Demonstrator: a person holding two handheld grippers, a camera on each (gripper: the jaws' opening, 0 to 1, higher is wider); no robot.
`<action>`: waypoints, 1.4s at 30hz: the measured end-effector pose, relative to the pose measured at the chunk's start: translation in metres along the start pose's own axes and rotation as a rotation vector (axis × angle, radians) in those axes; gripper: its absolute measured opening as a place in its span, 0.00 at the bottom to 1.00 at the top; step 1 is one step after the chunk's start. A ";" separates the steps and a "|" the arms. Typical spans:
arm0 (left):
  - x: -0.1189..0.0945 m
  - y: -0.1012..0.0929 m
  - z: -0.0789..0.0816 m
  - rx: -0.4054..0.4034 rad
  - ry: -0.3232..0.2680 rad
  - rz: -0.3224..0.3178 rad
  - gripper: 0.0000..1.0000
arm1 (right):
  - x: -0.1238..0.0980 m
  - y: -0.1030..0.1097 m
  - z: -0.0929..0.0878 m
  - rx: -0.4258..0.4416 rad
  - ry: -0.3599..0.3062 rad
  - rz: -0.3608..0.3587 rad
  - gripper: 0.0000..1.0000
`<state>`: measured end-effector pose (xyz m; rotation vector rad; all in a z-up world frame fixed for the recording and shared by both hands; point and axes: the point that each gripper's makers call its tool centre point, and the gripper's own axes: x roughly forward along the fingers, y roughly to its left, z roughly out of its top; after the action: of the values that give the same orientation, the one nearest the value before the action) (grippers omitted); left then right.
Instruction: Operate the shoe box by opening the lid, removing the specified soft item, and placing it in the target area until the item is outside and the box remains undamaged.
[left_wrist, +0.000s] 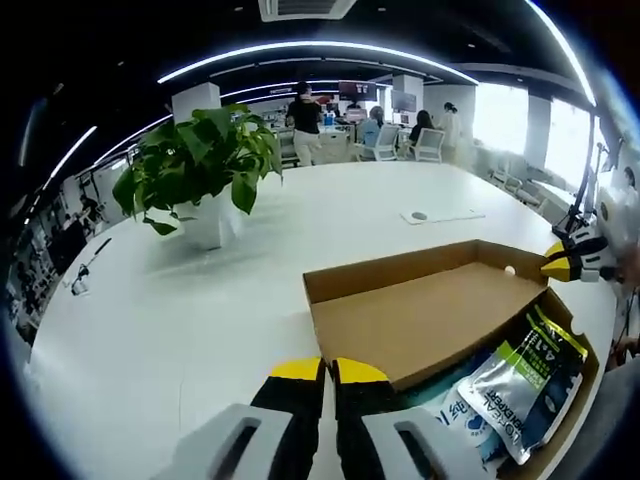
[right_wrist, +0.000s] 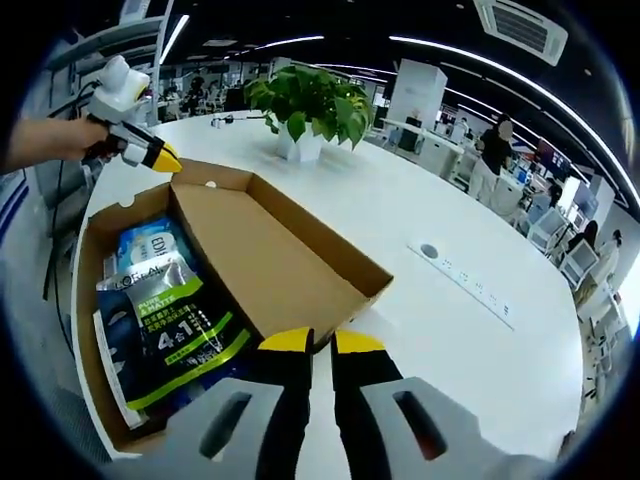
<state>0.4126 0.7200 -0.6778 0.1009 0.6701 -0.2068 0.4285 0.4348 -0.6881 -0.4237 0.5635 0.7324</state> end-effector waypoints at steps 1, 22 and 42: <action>0.000 0.000 0.000 -0.001 0.001 0.002 0.03 | -0.001 0.000 0.000 0.030 0.002 0.005 0.06; -0.033 -0.004 -0.015 -0.016 0.033 0.026 0.17 | -0.035 0.014 -0.005 0.111 -0.003 0.064 0.17; -0.061 -0.083 -0.045 -0.078 0.092 -0.165 0.21 | -0.055 0.036 -0.011 0.088 0.016 0.147 0.27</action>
<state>0.3203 0.6559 -0.6763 -0.0202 0.7780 -0.3361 0.3652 0.4255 -0.6694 -0.3087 0.6442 0.8418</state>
